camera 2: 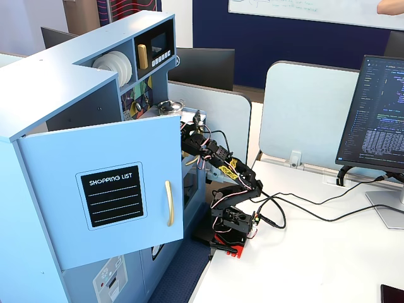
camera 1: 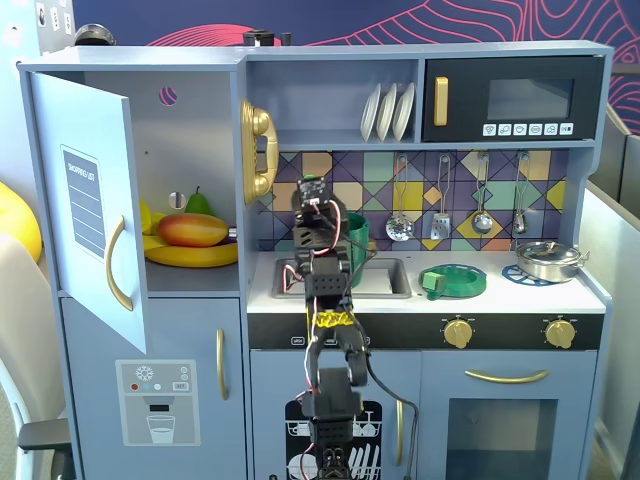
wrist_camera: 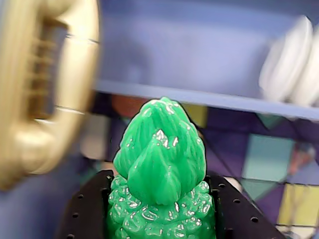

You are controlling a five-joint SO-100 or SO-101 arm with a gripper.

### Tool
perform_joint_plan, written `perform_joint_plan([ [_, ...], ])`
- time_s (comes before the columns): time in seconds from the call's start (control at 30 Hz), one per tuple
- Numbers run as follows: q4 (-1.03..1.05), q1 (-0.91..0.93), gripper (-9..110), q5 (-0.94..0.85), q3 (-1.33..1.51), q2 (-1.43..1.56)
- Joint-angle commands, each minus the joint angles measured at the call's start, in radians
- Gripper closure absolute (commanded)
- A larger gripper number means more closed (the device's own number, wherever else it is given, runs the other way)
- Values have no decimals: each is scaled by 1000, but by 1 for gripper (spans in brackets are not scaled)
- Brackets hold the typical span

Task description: Pick up the green pineapple from the left cabinet and place it in the green recipient

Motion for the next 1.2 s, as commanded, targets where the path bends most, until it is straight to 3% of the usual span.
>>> perform_joint_plan([
  [0.0, -35, 58, 102, 8, -141, -153],
  [0.37, -41, 78, 102, -2, -508, -634],
  [1.17, -35, 137, 102, -46, -680, -798],
])
